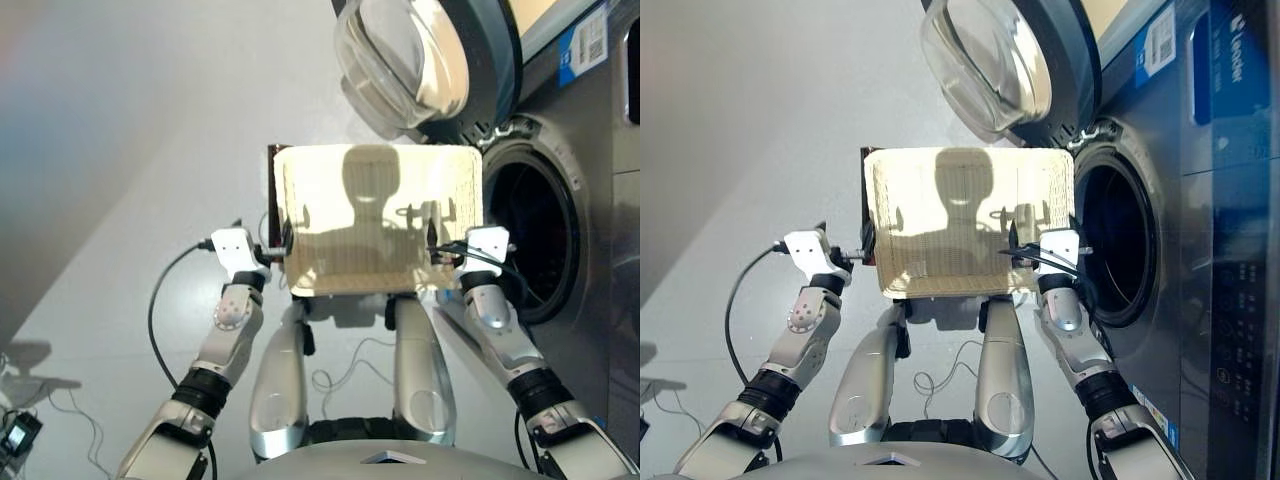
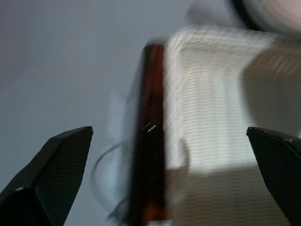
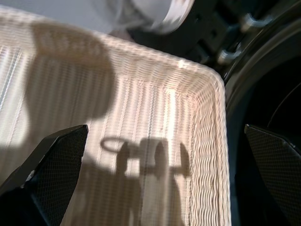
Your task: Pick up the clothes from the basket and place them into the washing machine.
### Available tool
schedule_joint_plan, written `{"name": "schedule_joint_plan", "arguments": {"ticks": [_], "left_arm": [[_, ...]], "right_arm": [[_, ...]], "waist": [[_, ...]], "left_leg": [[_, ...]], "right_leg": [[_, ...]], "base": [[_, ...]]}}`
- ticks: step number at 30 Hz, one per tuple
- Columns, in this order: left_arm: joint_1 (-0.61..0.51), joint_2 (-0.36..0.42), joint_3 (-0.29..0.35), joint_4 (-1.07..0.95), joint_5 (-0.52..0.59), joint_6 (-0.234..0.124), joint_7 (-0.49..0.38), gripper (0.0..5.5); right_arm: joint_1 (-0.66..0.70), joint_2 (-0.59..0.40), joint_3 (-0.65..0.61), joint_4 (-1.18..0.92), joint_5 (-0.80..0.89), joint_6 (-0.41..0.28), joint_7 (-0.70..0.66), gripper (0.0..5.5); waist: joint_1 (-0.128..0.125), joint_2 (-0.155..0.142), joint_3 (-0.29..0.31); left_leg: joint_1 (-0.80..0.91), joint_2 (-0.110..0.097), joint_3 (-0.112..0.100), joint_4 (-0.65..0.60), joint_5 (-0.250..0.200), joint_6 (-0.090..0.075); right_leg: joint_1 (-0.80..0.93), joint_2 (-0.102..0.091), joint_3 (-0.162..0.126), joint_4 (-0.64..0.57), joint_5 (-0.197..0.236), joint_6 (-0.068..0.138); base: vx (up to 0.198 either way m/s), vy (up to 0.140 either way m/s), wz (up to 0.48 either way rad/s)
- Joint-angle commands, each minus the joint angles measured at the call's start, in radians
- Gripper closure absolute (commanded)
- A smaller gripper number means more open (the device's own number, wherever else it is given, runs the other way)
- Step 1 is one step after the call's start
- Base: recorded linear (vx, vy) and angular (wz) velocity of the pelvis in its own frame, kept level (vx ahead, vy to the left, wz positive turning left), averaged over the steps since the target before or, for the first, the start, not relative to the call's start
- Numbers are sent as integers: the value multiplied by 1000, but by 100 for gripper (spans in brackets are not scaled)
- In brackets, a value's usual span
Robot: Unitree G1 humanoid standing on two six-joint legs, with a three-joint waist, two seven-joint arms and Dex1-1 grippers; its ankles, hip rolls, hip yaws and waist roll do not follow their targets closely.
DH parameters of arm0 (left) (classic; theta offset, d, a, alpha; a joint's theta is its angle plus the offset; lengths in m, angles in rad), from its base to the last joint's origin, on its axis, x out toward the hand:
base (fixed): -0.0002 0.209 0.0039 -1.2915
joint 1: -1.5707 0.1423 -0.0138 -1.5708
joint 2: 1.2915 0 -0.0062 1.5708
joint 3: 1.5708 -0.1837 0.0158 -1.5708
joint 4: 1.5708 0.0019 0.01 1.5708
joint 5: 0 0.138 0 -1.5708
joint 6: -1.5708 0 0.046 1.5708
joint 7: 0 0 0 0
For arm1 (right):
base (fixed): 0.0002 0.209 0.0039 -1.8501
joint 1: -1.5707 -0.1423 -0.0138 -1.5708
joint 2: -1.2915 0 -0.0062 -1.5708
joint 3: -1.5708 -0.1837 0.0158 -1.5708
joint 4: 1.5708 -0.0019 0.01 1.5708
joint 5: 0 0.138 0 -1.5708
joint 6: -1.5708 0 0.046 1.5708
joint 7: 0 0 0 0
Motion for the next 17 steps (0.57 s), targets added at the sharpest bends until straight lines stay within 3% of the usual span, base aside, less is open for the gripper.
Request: {"name": "schedule_joint_plan", "arguments": {"ticks": [1, 6, 11, 12, 14, 17], "left_arm": [[45, 23, 18, 78, 73, -17, -62, 0], [103, 14, 77, 211, 82, 17, -103, 0], [148, 3, 141, 387, 124, 66, -143, 0], [160, -4, 169, 444, 185, 78, -105, 0], [166, -9, 181, 443, 181, 77, -98, 0], [174, -33, 250, 525, 139, 109, -75, 0]], "right_arm": [[62, 35, -9, 51, -14, -12, 54, 0], [118, 39, -17, 173, -27, 29, 128, 0], [170, 61, -41, 321, -11, 68, 203, 0], [177, 79, -50, 412, -15, 91, 217, 0], [181, 89, -50, 438, -31, 99, 214, 0], [193, 125, -58, 492, -36, 127, 215, 0]], "waist": [[3, -50, -129], [0, -52, -202], [3, -58, -265], [4, -61, -293], [4, -63, -303], [8, -72, -337]], "left_leg": [[51, -20, 39, -71, 57, -34], [123, -13, 31, -88, 47, -39], [197, -9, 37, -88, 25, -35], [218, -7, 40, -88, 16, -35], [228, -6, 39, -88, 12, -35], [259, -1, 40, -88, -1, -32]], "right_leg": [[120, -25, 7, -181, 153, 100], [194, -24, -9, -188, 137, 102], [273, -26, -20, -200, 123, 104], [298, -25, -25, -206, 118, 104], [310, -25, -28, -210, 116, 105], [345, -22, -31, -220, 105, 102]], "base": [[103, 32, 119], [77, 13, 98], [103, -3, 54], [112, -7, 19], [77, -18, 6], [93, -34, -9]]}}
